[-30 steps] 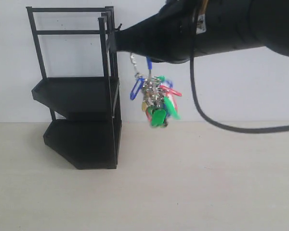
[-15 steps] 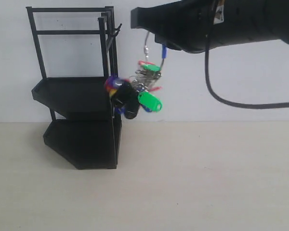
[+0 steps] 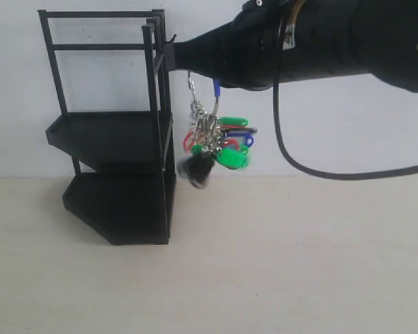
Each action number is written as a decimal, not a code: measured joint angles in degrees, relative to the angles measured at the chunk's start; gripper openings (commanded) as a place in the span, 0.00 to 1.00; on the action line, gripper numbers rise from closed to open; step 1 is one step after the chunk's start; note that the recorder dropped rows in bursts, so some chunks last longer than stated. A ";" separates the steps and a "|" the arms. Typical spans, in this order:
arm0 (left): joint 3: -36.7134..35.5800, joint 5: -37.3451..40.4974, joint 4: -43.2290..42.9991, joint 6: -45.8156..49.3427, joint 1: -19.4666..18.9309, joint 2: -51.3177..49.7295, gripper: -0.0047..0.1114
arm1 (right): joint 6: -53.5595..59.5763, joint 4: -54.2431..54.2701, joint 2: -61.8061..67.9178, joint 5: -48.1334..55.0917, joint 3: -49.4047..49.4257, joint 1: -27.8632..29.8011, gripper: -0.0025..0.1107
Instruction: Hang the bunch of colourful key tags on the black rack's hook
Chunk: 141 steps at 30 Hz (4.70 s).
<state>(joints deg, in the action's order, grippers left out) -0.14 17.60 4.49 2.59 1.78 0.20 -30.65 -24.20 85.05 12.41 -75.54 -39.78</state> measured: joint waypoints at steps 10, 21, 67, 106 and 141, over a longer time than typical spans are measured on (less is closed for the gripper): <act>0.00 0.00 0.00 0.00 0.00 0.00 0.08 | -2.35 0.00 4.18 -4.84 -1.26 1.83 0.02; 0.00 0.00 0.00 0.00 0.00 0.00 0.08 | -2.35 -4.55 11.78 3.43 -15.62 1.90 0.02; 0.00 0.00 0.00 0.00 0.00 0.00 0.08 | -0.85 -14.79 25.99 4.88 -32.22 1.13 0.02; 0.00 0.00 0.00 0.00 0.00 0.00 0.08 | 4.88 -9.02 17.95 32.28 -32.67 -0.83 0.02; 0.00 0.00 0.00 0.00 0.00 0.00 0.08 | -20.80 -23.71 -34.66 23.58 43.96 -24.14 0.02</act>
<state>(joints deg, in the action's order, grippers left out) -0.14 17.60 4.49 2.59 1.78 0.20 -51.45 -47.92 50.39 35.98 -31.59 -63.92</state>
